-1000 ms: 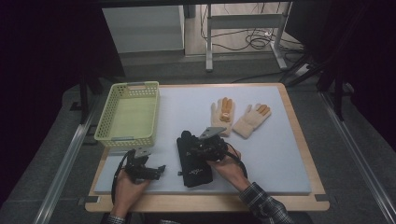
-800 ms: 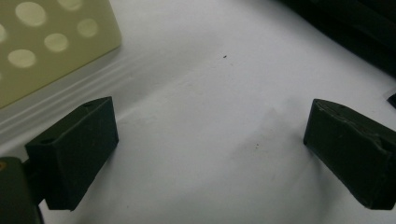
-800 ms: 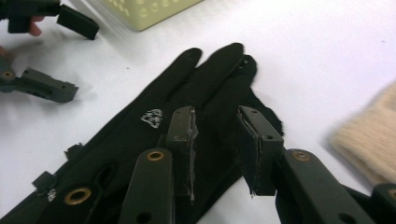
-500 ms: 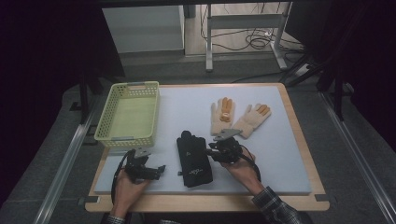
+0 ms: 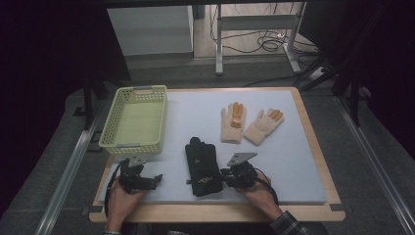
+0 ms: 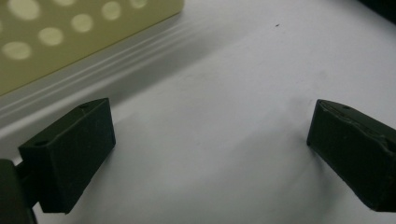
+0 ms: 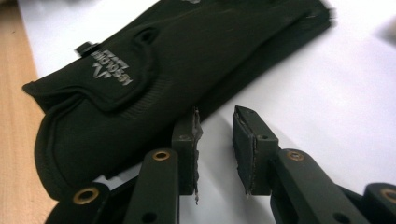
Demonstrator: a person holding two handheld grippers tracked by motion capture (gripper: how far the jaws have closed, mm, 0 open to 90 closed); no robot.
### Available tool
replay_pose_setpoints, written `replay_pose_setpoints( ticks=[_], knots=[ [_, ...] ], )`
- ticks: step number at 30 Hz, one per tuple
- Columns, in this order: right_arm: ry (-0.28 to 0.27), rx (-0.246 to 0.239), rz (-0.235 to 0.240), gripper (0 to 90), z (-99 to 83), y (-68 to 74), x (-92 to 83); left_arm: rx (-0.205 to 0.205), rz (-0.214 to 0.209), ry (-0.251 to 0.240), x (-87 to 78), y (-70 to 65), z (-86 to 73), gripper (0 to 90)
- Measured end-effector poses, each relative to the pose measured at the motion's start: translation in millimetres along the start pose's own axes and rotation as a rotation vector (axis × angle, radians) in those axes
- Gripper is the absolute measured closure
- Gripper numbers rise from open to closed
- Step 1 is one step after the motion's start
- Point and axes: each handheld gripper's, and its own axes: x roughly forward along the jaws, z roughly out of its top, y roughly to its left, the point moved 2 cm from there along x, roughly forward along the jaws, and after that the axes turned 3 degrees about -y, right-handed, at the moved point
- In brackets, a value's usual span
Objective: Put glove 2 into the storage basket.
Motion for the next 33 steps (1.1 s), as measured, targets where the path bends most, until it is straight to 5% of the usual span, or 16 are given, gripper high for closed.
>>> replay_pose_setpoints(
  ticks=[14,26,33],
  knots=[
    [-0.013,-0.050,0.067,69.9,18.0,20.2,29.3,0.006,0.003,-0.002,-5.2,13.3,-6.3,0.8],
    [-0.024,-0.065,0.063,69.9,40.9,25.6,60.8,0.005,0.002,-0.011,-4.8,13.4,-7.5,0.4],
    [-0.038,-0.082,0.038,66.6,36.5,17.0,44.4,0.001,-0.005,-0.041,-4.6,13.6,-10.1,0.3]
  ],
)
